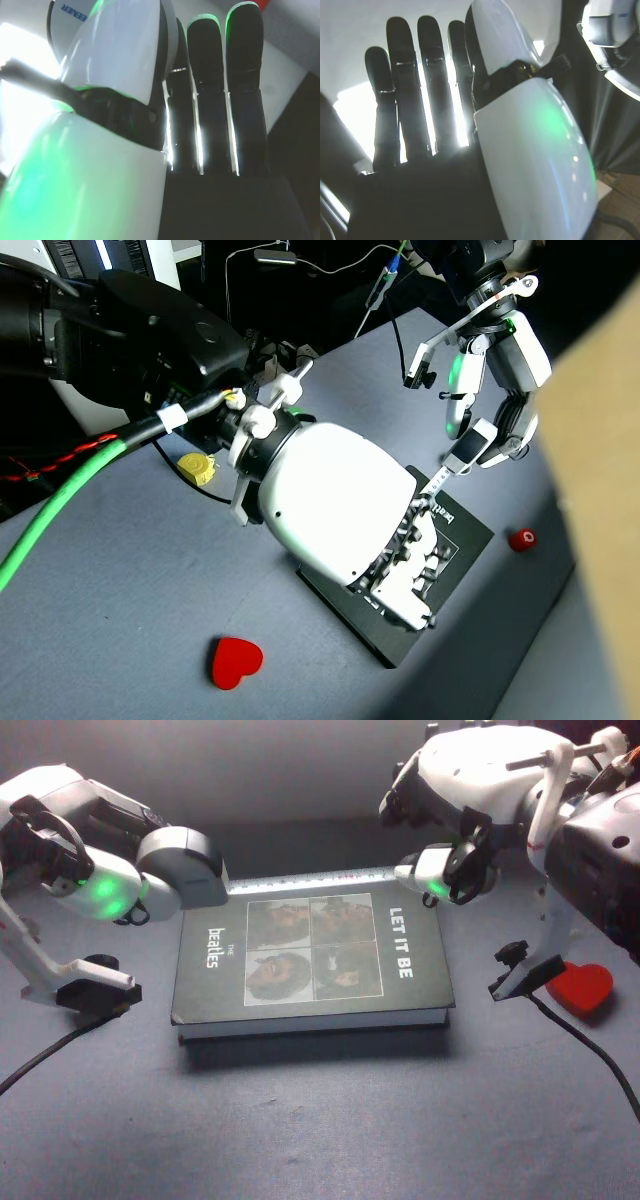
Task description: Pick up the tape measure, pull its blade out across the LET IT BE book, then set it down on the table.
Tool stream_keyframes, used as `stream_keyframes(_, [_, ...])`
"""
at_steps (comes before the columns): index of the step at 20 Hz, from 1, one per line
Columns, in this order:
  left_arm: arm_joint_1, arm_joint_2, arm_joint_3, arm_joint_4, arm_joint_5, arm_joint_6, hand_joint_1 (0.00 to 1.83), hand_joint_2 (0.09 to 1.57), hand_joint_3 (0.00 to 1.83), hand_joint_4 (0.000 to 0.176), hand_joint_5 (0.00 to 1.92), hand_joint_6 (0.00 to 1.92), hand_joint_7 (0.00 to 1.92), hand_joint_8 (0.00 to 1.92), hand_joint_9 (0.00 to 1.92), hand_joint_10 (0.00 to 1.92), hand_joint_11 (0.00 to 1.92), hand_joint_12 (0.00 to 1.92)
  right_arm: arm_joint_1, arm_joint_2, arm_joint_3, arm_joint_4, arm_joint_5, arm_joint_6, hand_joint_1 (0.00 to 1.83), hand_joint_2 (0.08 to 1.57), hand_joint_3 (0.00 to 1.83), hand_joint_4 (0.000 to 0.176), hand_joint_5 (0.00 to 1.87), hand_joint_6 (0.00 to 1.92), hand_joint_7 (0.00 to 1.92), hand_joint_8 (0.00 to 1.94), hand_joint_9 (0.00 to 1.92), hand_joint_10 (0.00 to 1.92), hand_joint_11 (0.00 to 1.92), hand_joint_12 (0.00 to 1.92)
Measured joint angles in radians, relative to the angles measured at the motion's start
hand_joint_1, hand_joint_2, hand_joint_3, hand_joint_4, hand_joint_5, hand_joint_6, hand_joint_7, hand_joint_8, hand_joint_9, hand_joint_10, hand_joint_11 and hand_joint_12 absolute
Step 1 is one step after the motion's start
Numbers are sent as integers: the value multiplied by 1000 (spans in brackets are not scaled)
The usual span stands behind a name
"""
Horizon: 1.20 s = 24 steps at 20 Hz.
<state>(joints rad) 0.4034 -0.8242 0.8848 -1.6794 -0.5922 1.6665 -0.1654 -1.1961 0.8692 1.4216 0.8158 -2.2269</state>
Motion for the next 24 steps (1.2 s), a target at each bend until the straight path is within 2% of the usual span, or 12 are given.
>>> stream_keyframes(7, [10, 0, 40, 67, 79, -1, 1385, 1091, 0, 0, 1005, 719, 1063, 903, 916, 1262, 887, 1137, -3, 4, -10, 7, 2, -5, 1052, 1147, 1, 0, 762, 14, 842, 12, 806, 80, 299, 1254])
stream_keyframes(15, [13, 0, 43, 69, 87, -14, 1384, 1095, 1, 0, 993, 740, 1049, 918, 918, 1265, 880, 1136, -28, 19, -49, 14, 9, -16, 1051, 1146, 0, 0, 774, 18, 863, 19, 819, 83, 305, 1253])
stream_keyframes(24, [13, 0, 50, 76, 86, -34, 1382, 1100, 0, 0, 994, 738, 1031, 956, 901, 1281, 860, 1150, -45, 21, -57, 44, 24, -35, 1046, 1146, 0, 0, 738, 2, 830, 4, 805, 72, 286, 1246])
